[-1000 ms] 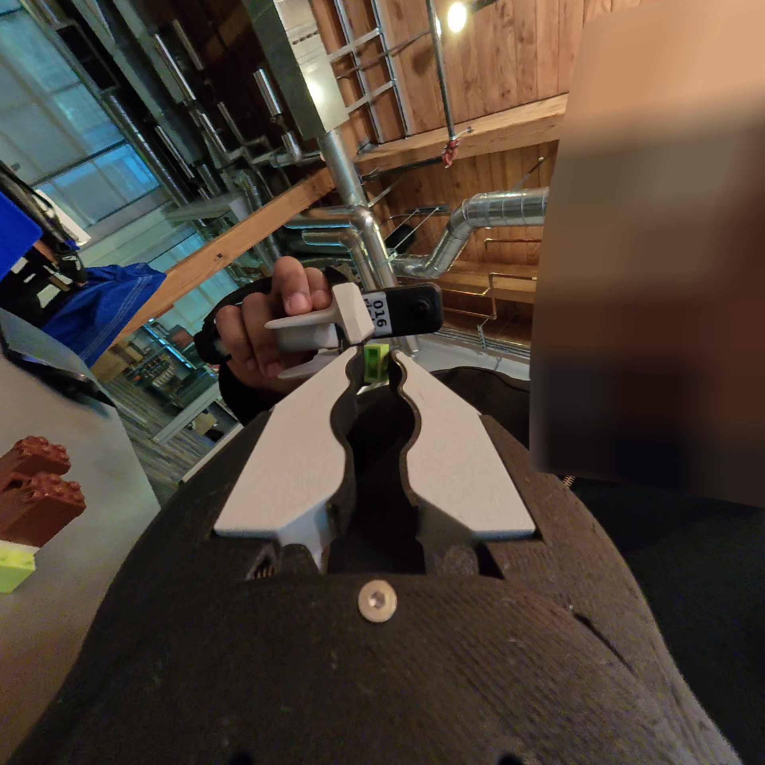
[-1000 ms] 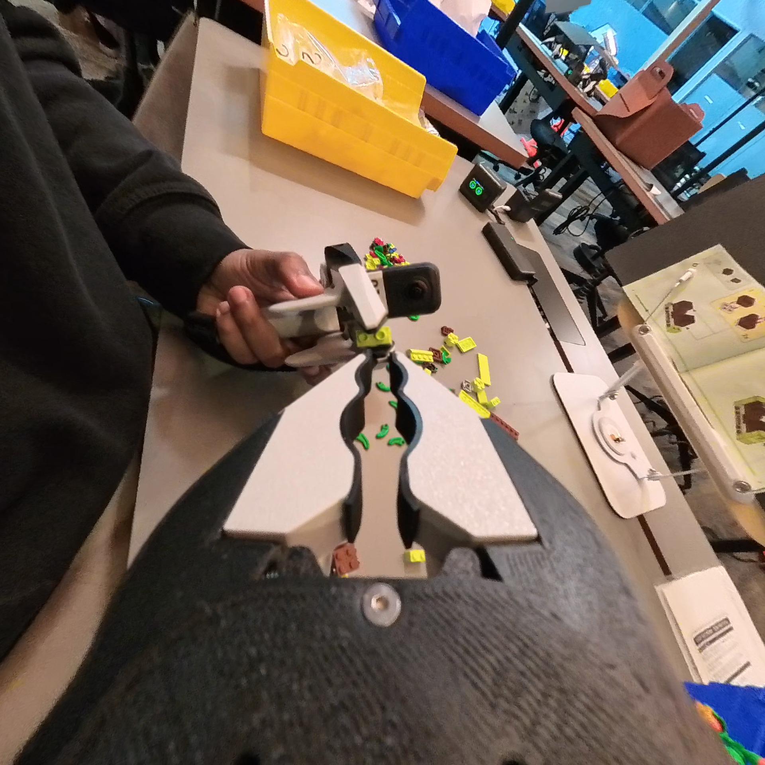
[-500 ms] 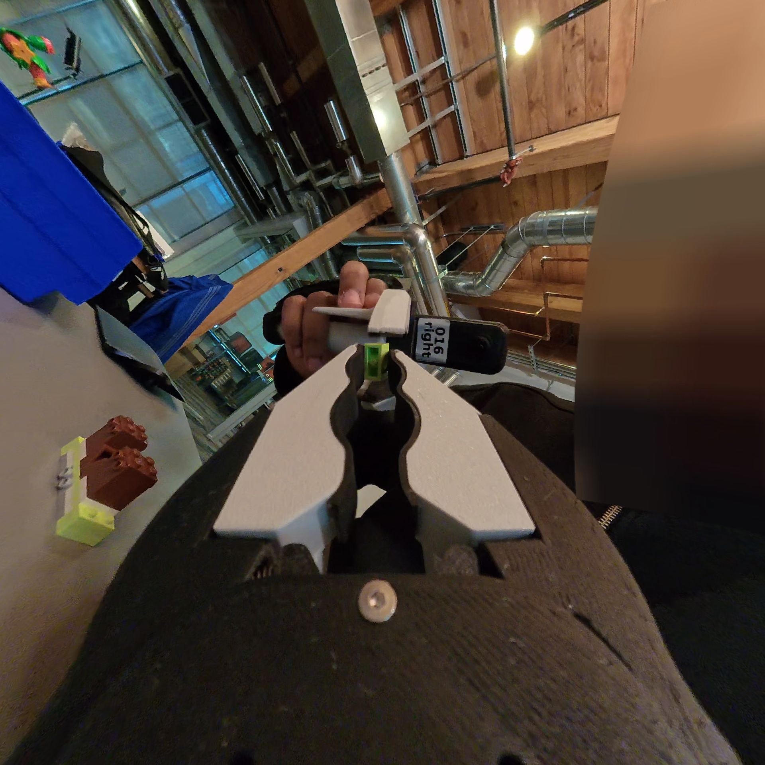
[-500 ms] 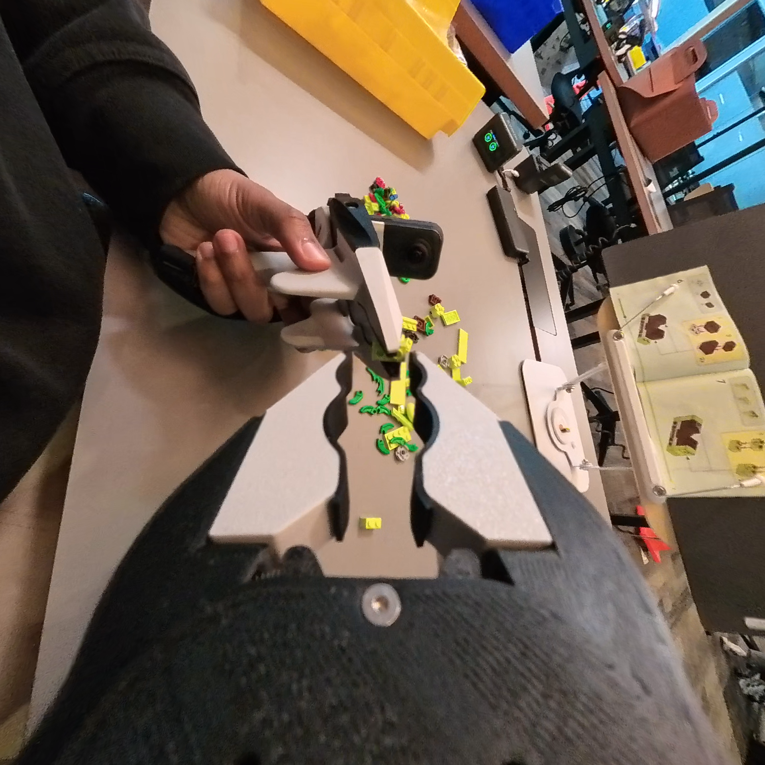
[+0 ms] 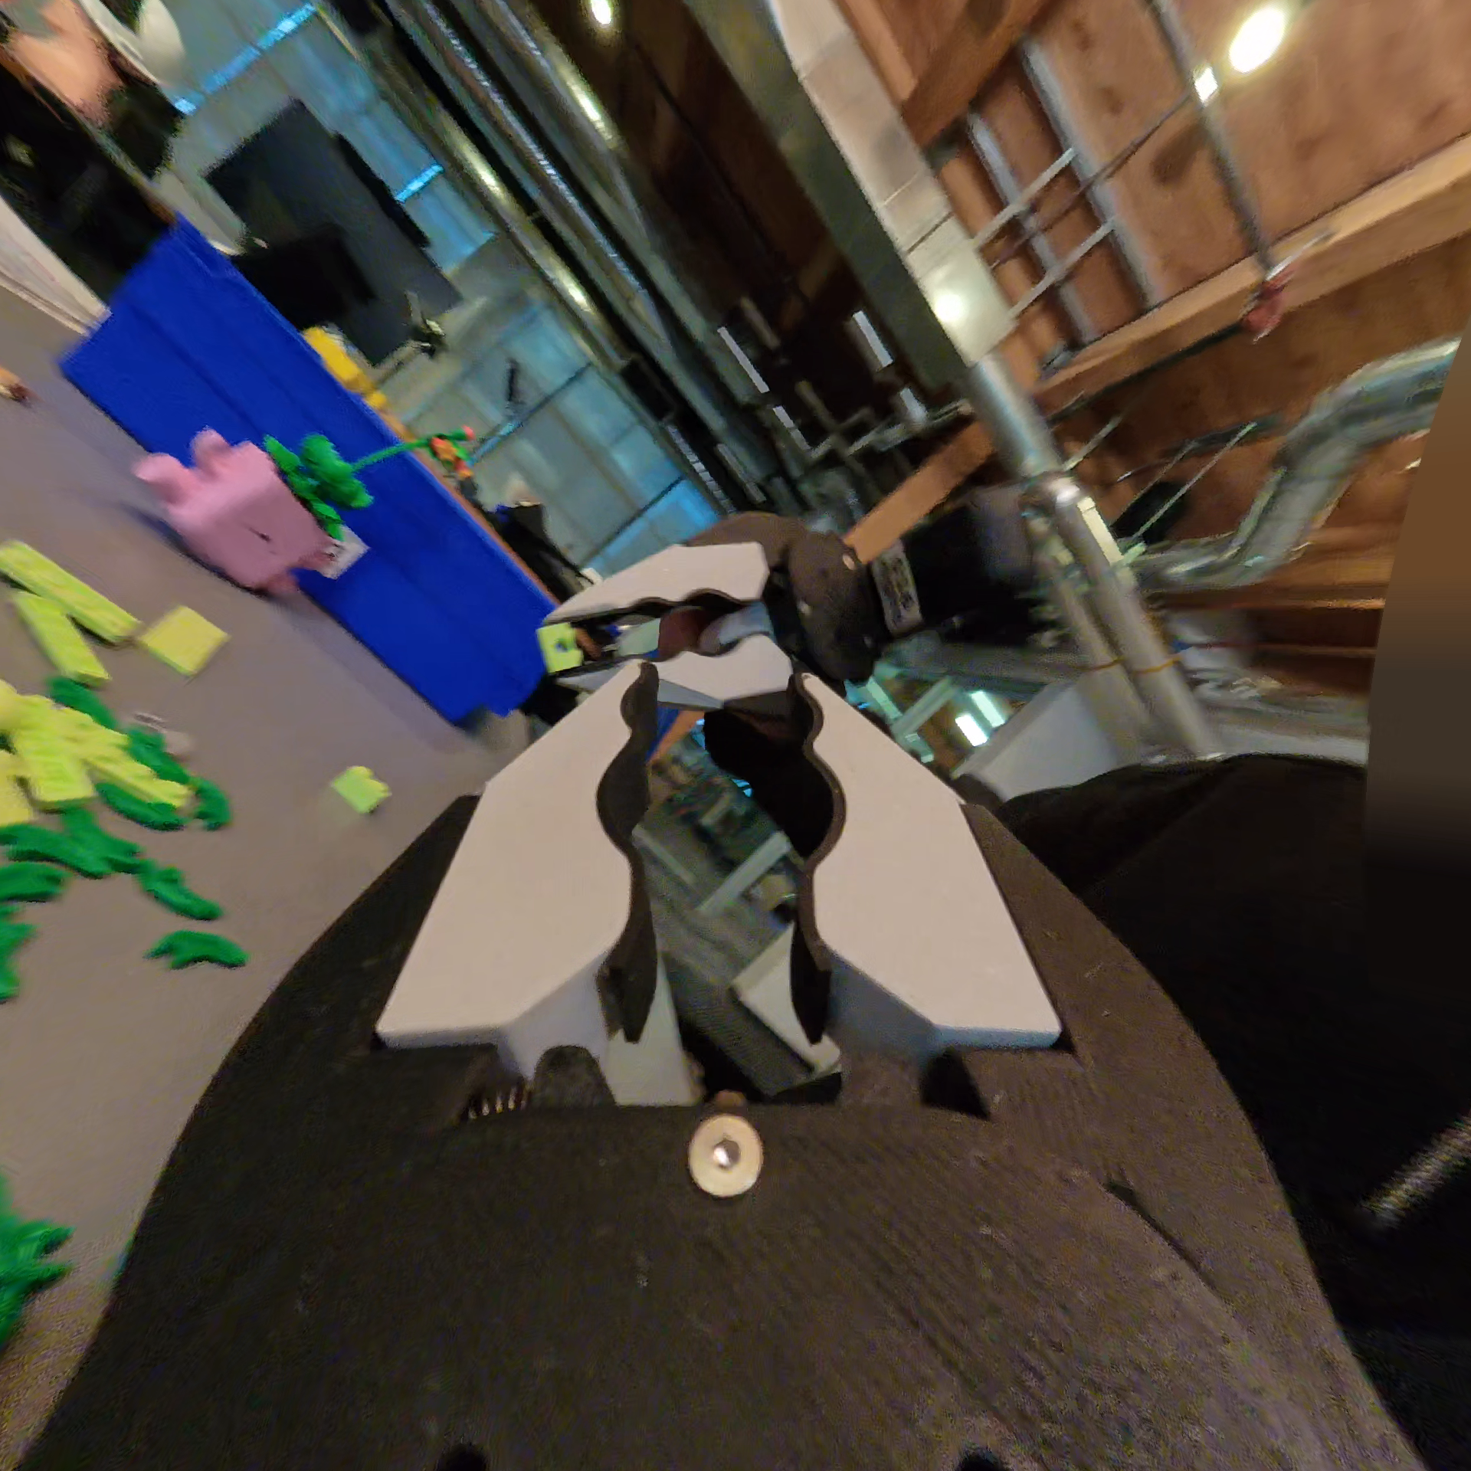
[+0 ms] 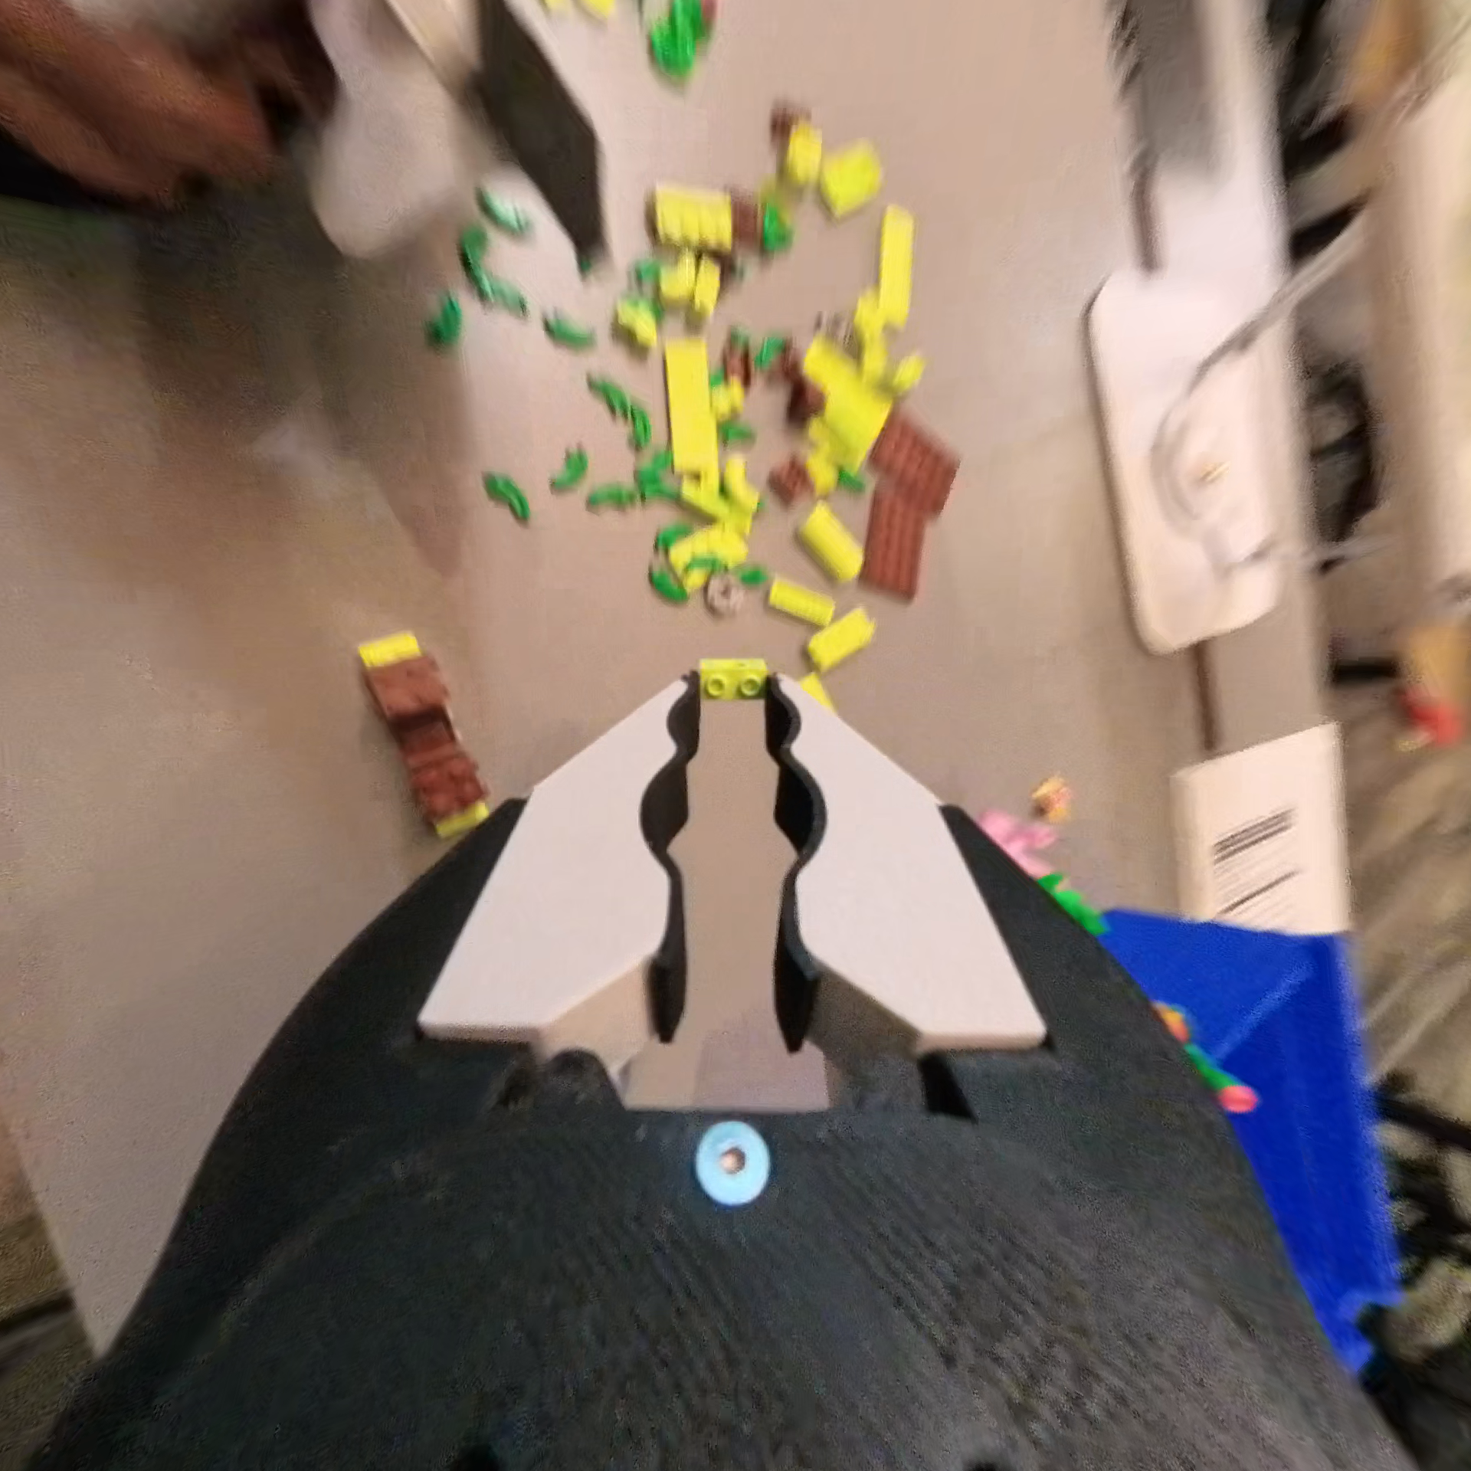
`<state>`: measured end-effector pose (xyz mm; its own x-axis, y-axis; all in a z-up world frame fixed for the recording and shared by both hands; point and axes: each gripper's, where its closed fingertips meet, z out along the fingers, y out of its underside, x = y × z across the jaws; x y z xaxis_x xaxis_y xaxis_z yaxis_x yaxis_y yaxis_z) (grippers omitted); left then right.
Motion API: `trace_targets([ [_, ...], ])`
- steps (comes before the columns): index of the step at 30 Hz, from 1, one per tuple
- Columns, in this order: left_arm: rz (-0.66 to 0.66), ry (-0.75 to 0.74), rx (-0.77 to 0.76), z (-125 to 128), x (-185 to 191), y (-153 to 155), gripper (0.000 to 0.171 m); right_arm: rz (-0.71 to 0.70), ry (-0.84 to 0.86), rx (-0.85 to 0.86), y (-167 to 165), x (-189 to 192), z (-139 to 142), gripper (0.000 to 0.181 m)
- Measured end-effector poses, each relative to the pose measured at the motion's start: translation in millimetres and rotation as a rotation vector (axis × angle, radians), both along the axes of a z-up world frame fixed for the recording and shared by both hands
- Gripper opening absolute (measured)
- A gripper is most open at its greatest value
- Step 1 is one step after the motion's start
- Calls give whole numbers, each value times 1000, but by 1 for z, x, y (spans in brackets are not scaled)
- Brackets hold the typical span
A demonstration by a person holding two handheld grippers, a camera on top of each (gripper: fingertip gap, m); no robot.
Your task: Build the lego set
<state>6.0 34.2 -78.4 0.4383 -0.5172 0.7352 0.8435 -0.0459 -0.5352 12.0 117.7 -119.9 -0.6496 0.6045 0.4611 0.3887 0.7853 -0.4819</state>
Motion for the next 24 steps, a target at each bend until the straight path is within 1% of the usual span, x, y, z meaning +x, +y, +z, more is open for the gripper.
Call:
trace_targets([
  [2, 57, 99, -38, -3, -3, 0, 26, -54, -185, -50, 22, 0, -28, 14],
  [4, 94, 165, -83, -8, -5, 2, 25, -65, -334, -101, 29, 2, -47, 14],
  [6, 98, 190, -109, -12, -5, 4, 24, -65, -423, -82, 33, 3, -59, 14],
  [10, 84, 185, -130, -17, -4, 6, 23, -70, -540, 22, 34, 9, -74, 14],
  [14, 76, 168, -134, -18, -5, 5, 23, -94, -590, 23, 28, 13, -78, 14],
  [24, 66, 148, -131, -18, -7, 5, 22, -70, -599, 44, 28, 11, -83, 14],
])
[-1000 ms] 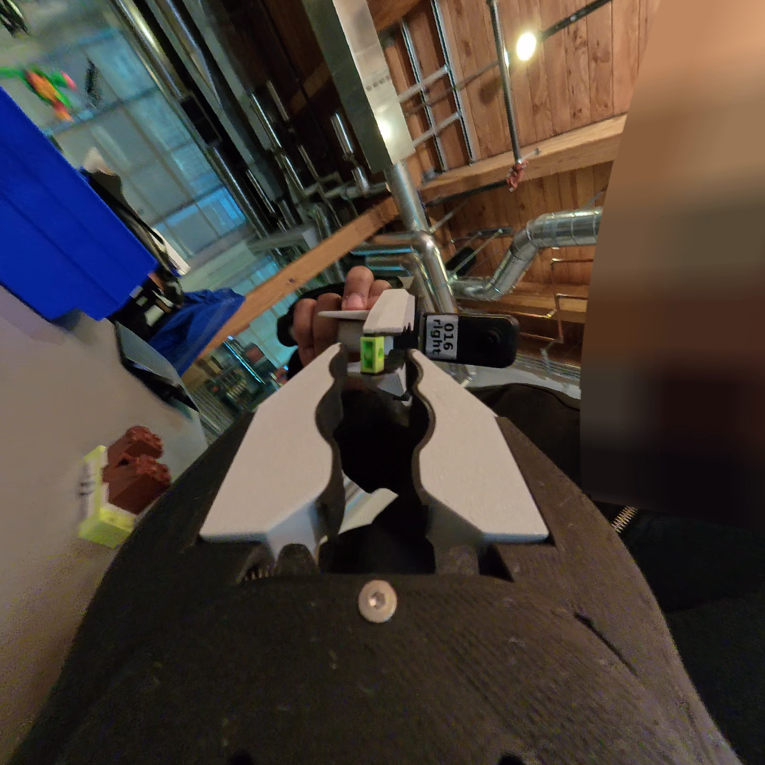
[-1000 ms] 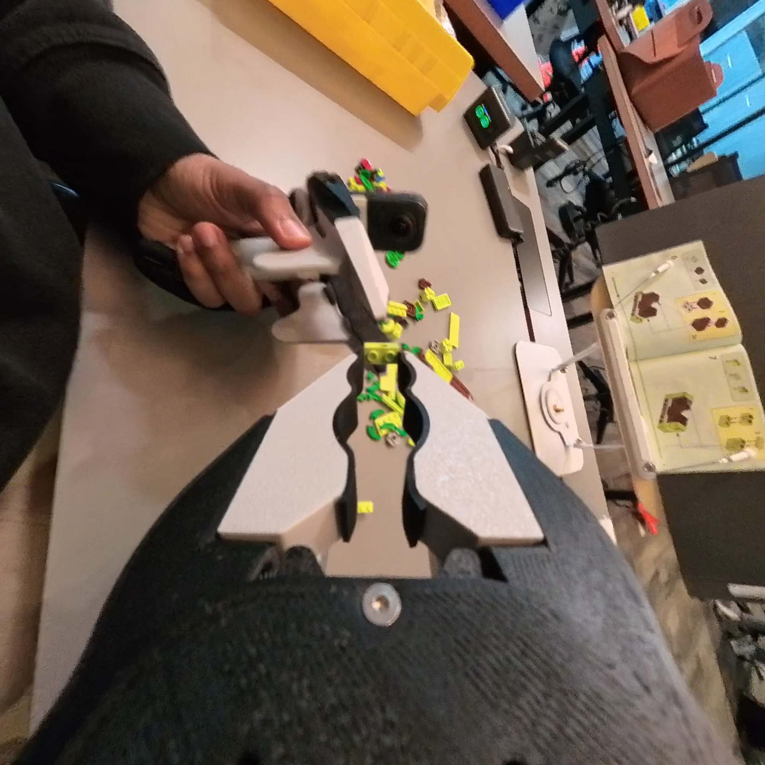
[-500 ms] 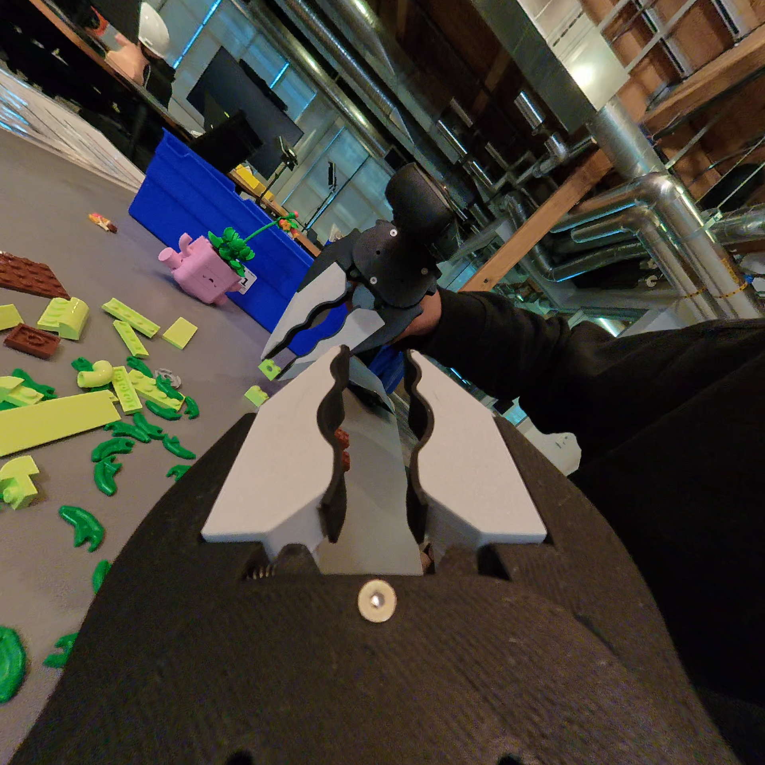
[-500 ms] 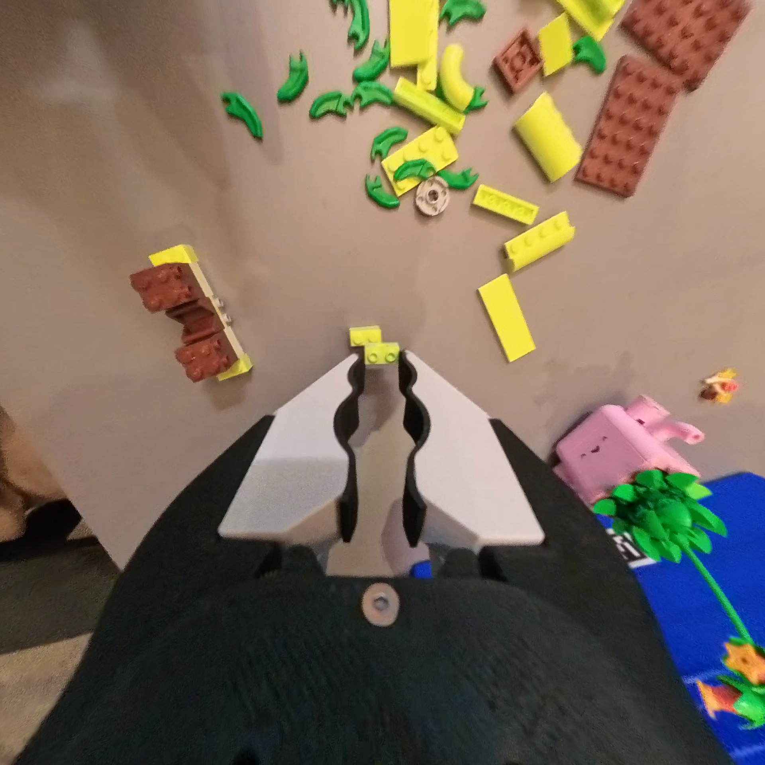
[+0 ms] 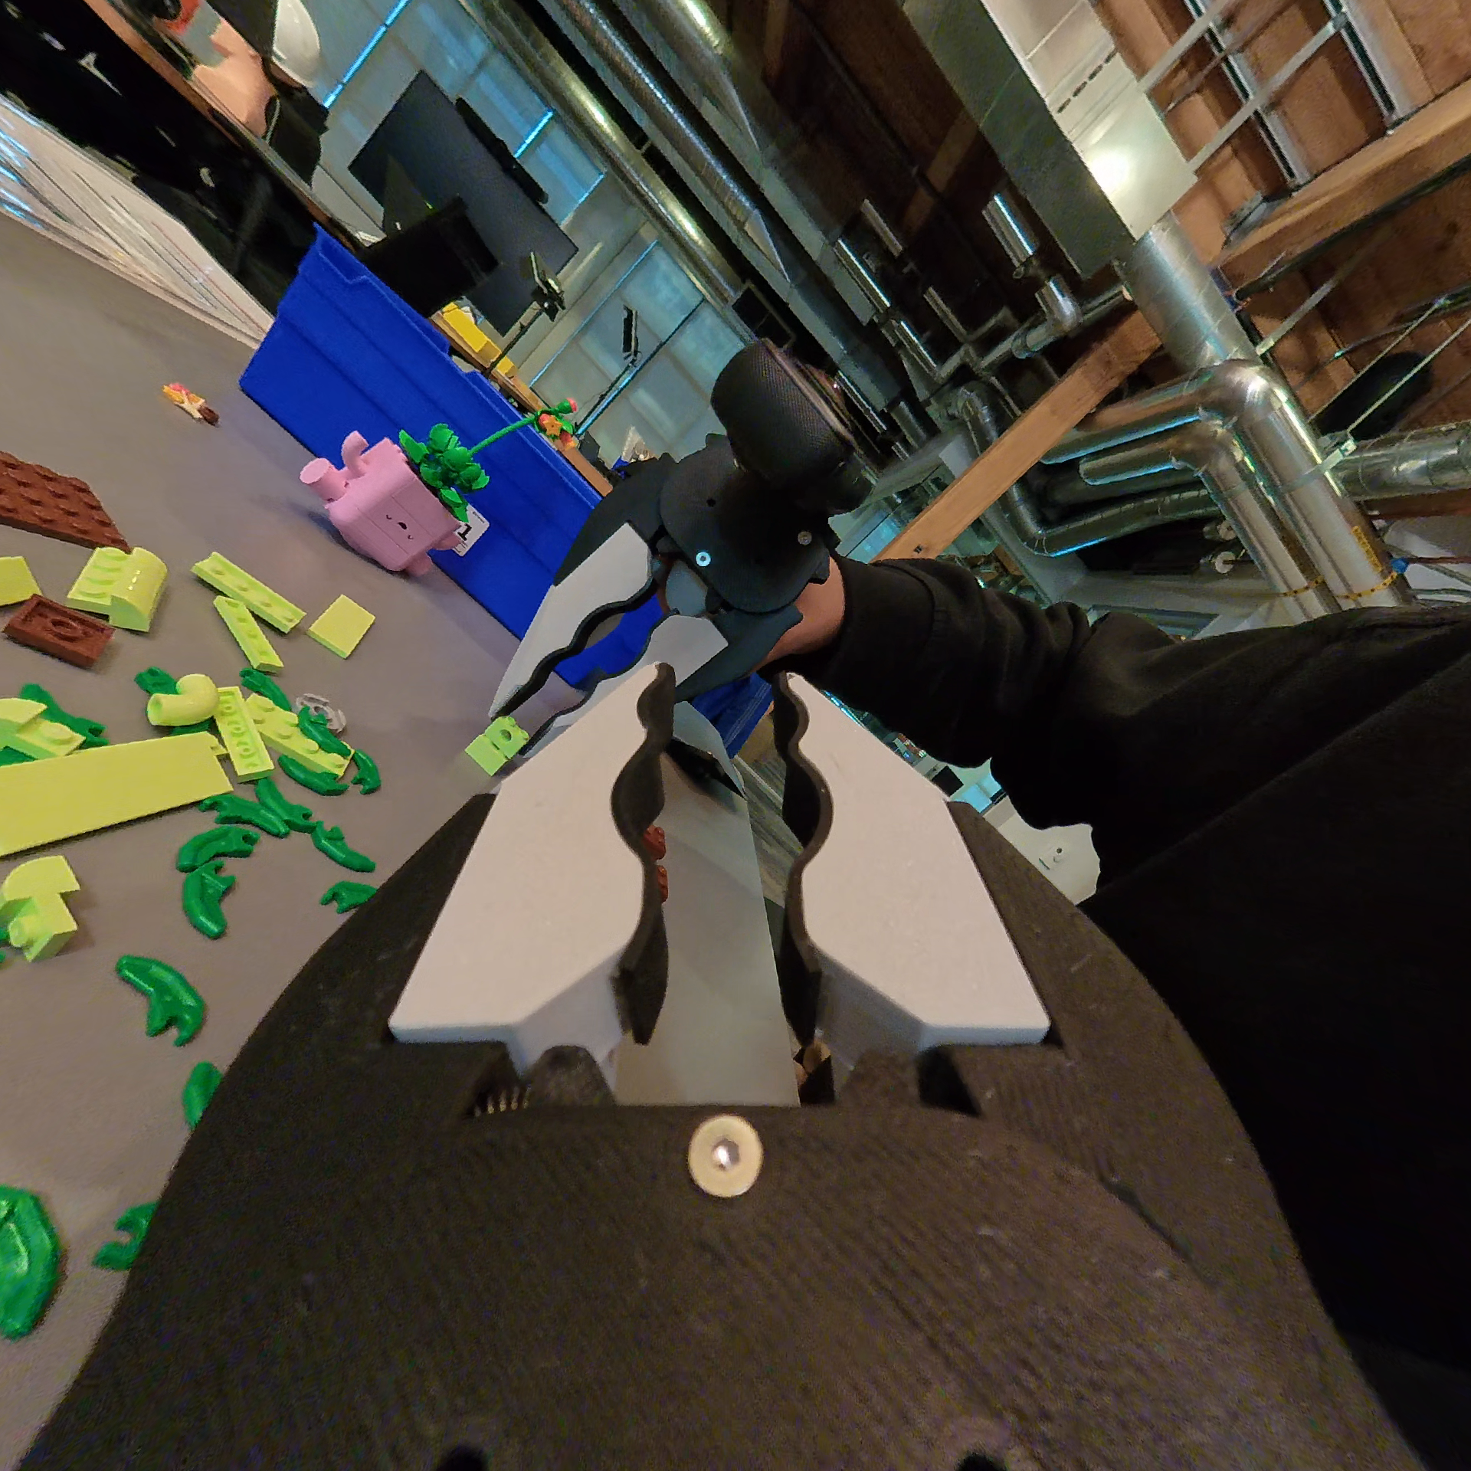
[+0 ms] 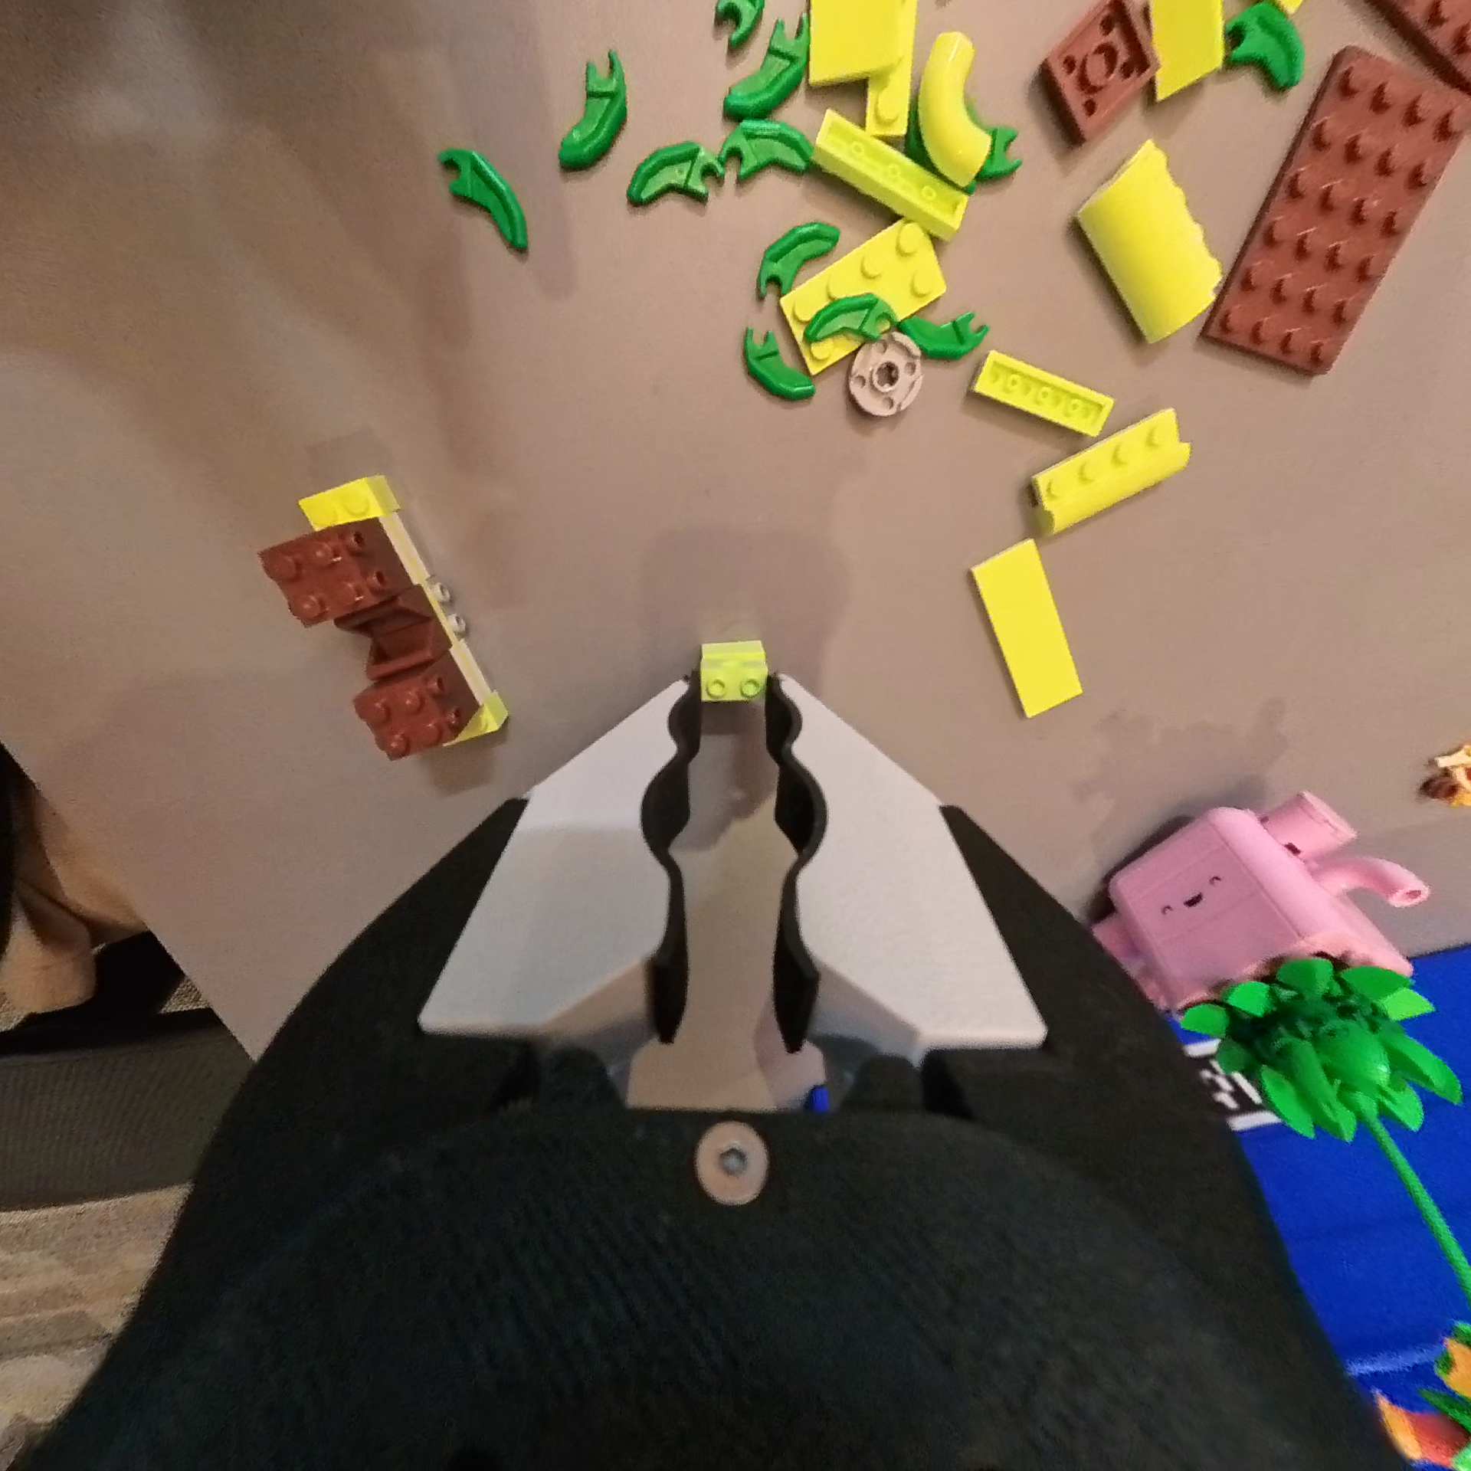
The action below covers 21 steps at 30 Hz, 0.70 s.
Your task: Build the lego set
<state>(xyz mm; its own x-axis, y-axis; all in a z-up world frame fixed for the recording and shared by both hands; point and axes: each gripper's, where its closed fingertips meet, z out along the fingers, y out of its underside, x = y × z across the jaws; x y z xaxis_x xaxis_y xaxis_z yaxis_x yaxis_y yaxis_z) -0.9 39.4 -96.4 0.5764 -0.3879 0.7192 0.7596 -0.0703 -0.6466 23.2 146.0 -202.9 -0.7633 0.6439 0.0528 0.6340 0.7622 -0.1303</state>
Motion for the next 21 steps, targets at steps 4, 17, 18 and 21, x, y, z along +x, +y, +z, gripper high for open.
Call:
trace_targets([
  [4, -1, 2, 0, 0, 0, 0, 21, -1, -4, -13, 0, 0, 0, 14],
  [17, -9, -5, -2, -1, 0, 1, 21, 55, -9, 4, 1, -2, 0, 13],
  [18, -10, -4, -2, -1, 1, 1, 21, 59, -11, 2, 1, -2, 0, 14],
  [21, -12, -5, -3, -2, 1, 1, 21, 69, -20, -3, 1, -1, 0, 13],
])
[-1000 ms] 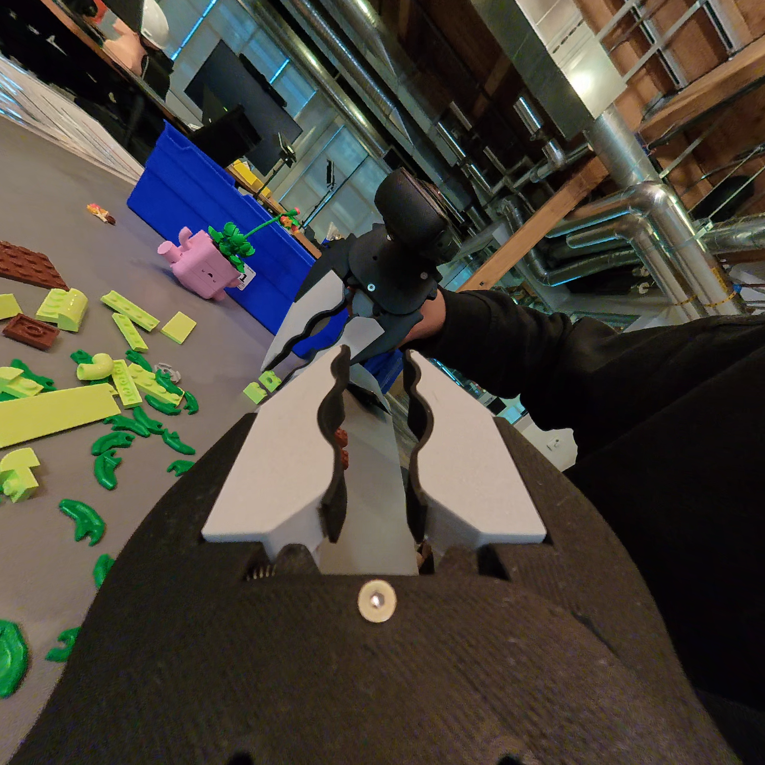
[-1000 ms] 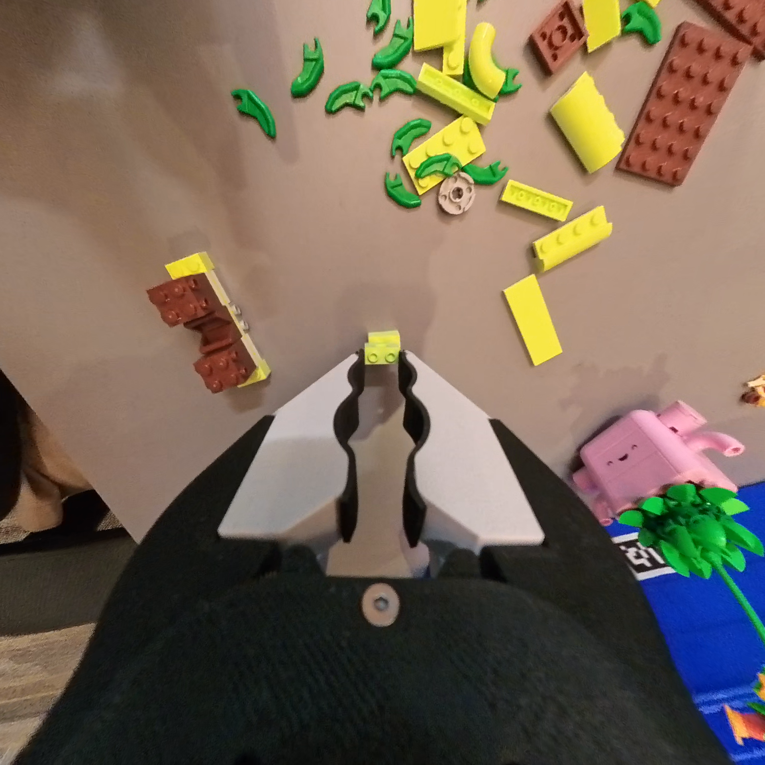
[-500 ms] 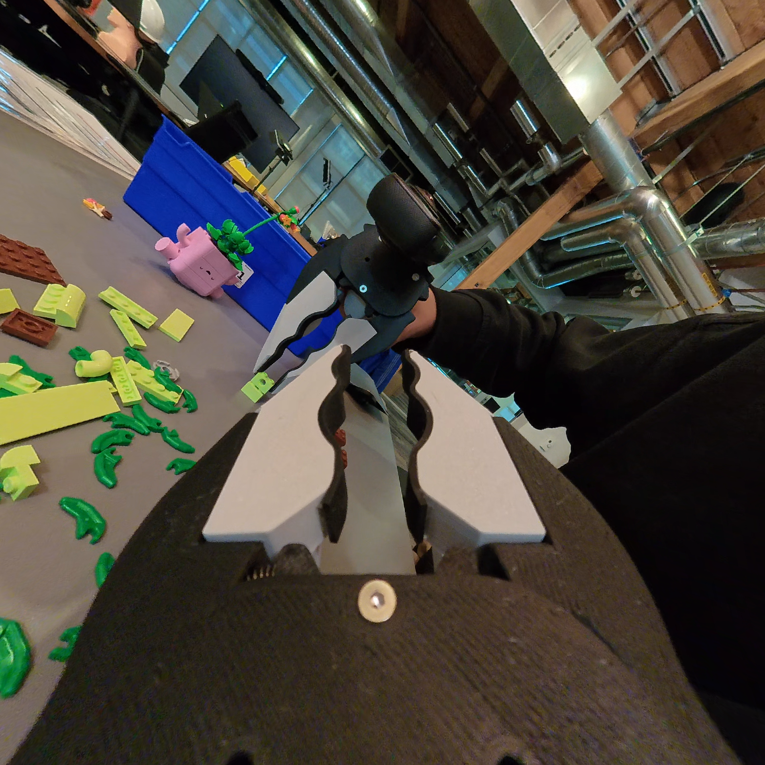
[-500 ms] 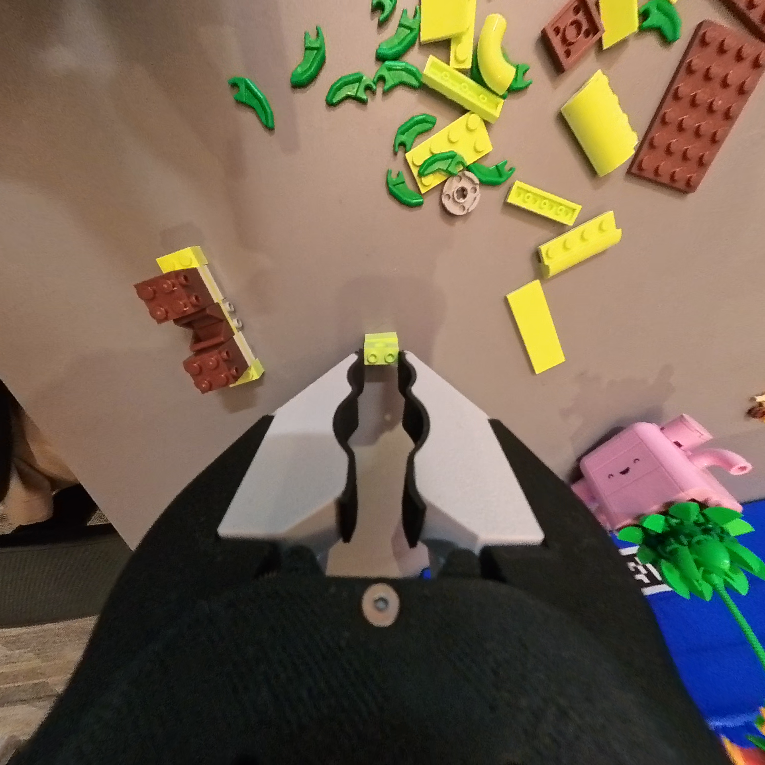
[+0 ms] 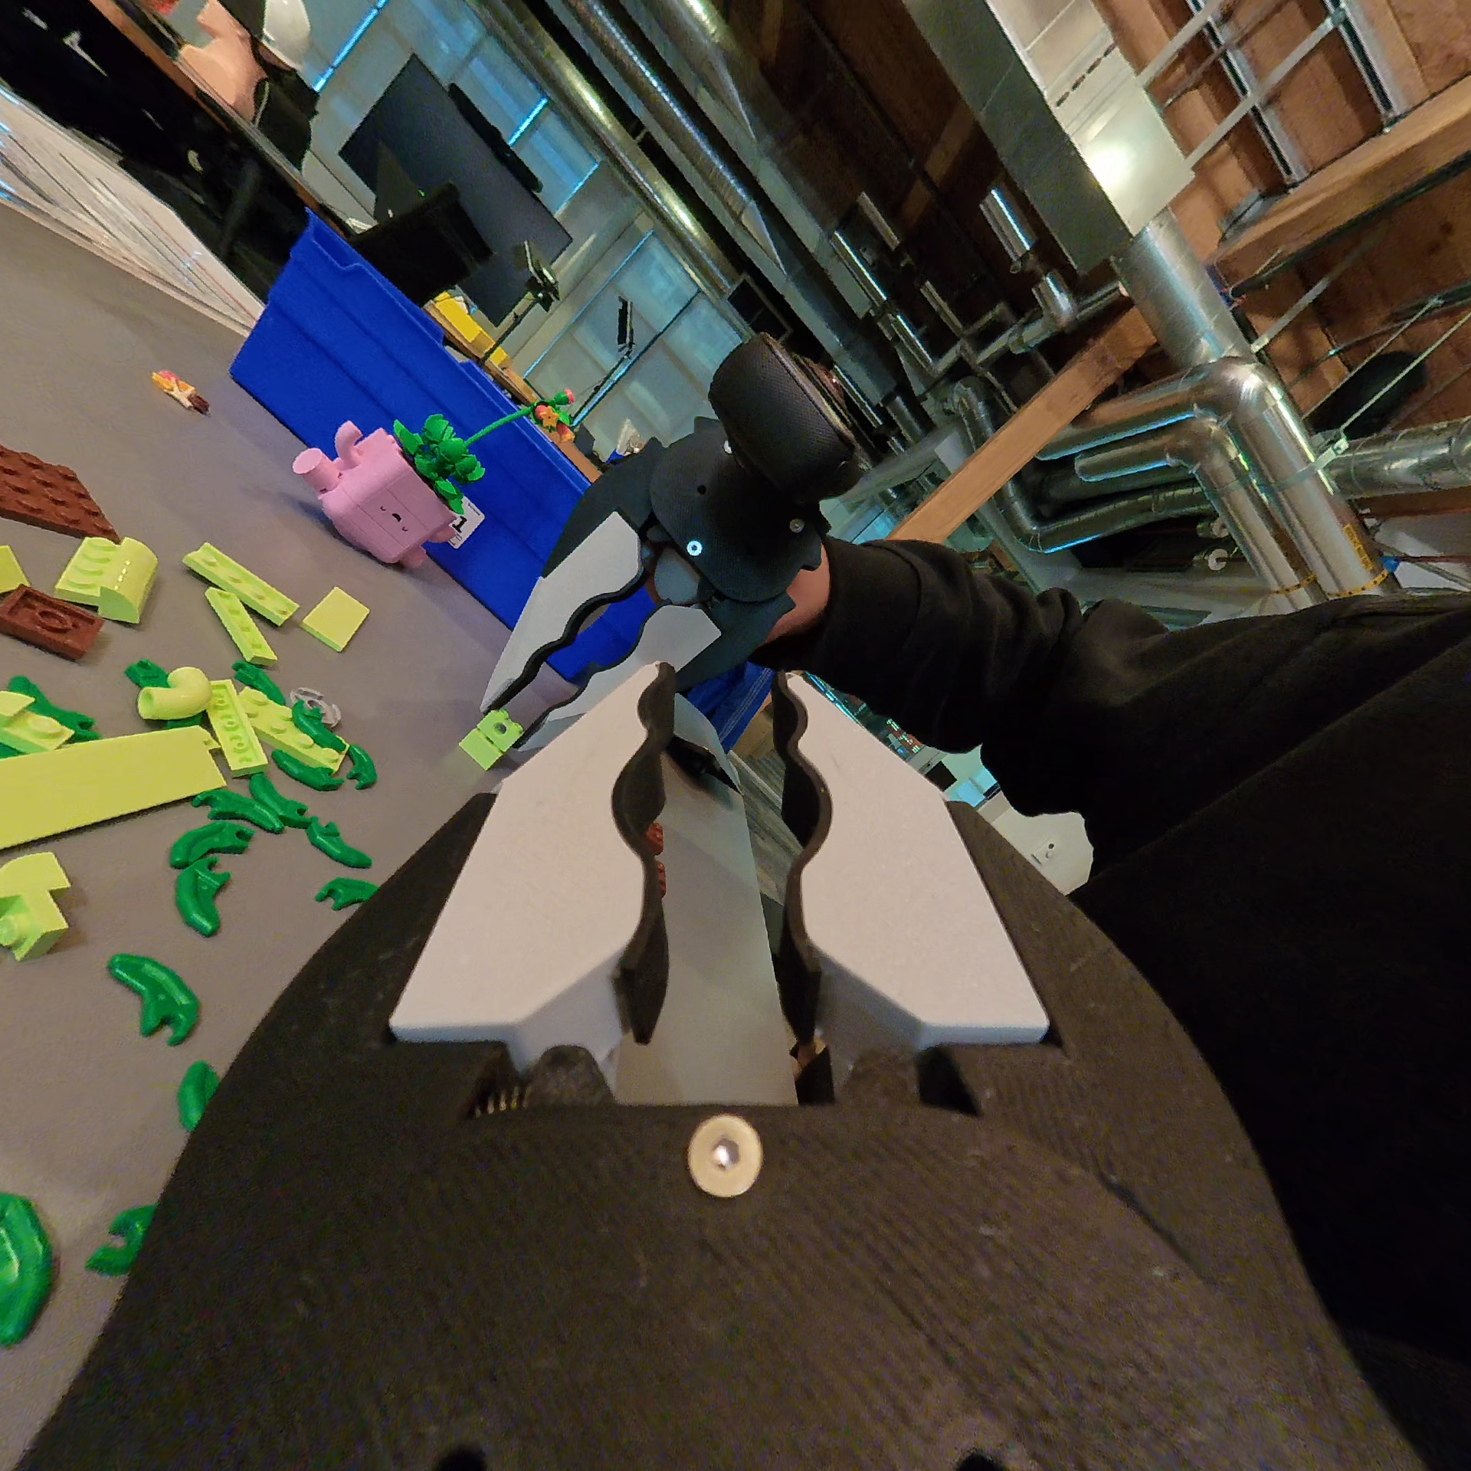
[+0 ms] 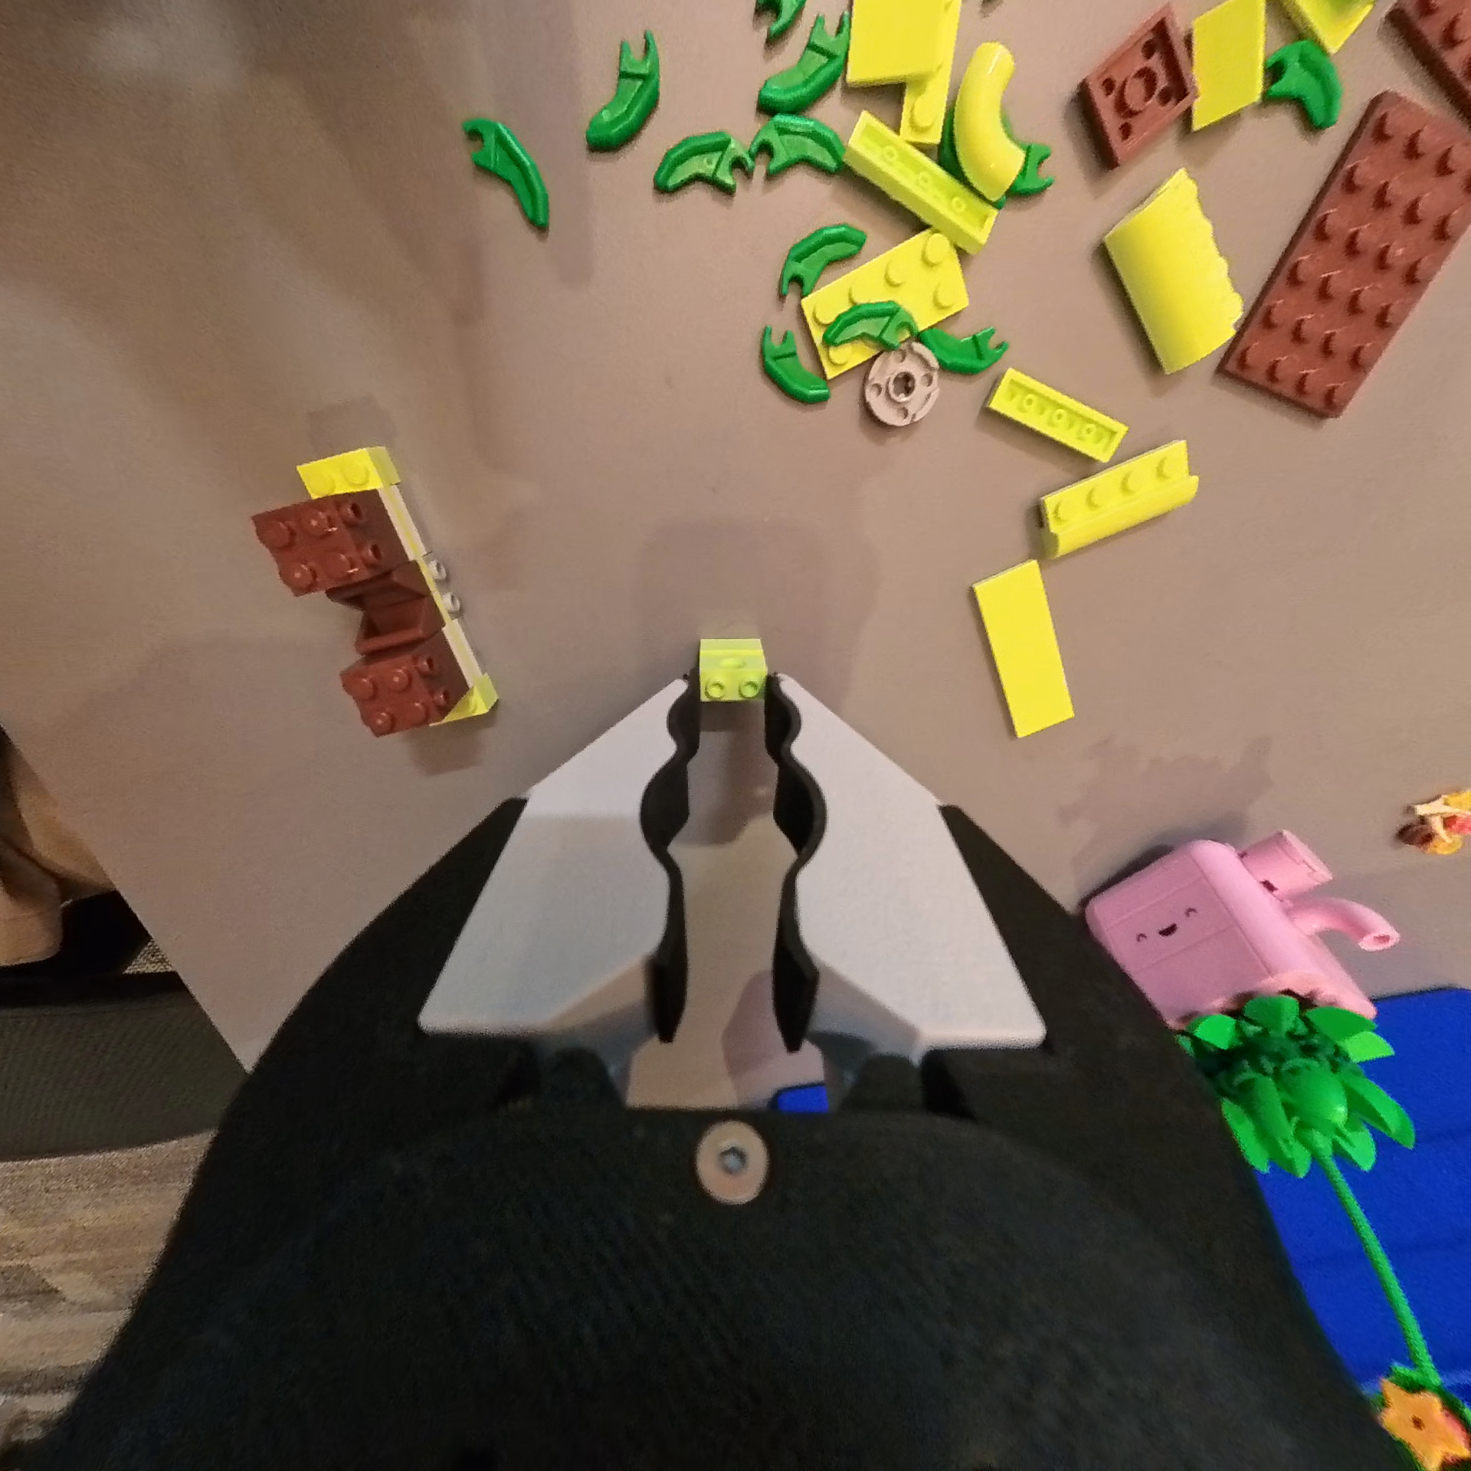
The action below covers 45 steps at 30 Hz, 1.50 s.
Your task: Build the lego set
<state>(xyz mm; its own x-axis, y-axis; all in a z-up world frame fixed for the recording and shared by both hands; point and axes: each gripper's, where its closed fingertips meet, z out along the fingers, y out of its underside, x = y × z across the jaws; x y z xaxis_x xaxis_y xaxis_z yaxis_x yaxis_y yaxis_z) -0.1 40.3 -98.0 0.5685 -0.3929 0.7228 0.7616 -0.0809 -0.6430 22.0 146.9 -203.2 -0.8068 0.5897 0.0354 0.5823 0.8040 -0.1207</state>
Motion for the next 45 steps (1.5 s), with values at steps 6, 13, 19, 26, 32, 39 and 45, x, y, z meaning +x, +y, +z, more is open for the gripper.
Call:
trace_targets([
  [6, 0, -1, -1, 0, 0, 0, 21, 29, -9, 28, 0, 0, 0, 13],
  [13, -3, -7, -2, -1, 0, 0, 21, 14, -41, 60, 2, 1, -2, 14],
  [19, -3, -15, -2, -1, -1, 0, 21, 11, -66, 106, 2, 2, -2, 14],
  [26, -4, -29, -2, -1, -3, 0, 21, -31, -13, 70, 4, 0, 6, 14],
  [32, -8, -33, -5, -3, -2, 1, 21, -62, -31, 85, 14, 19, 3, 14],
  [39, -11, -23, -15, -4, 0, 2, 21, -82, -24, 67, 17, 28, -2, 14],
  [45, -17, -16, -20, -5, 2, 2, 21, -54, -40, 119, 17, 27, -4, 19],
])
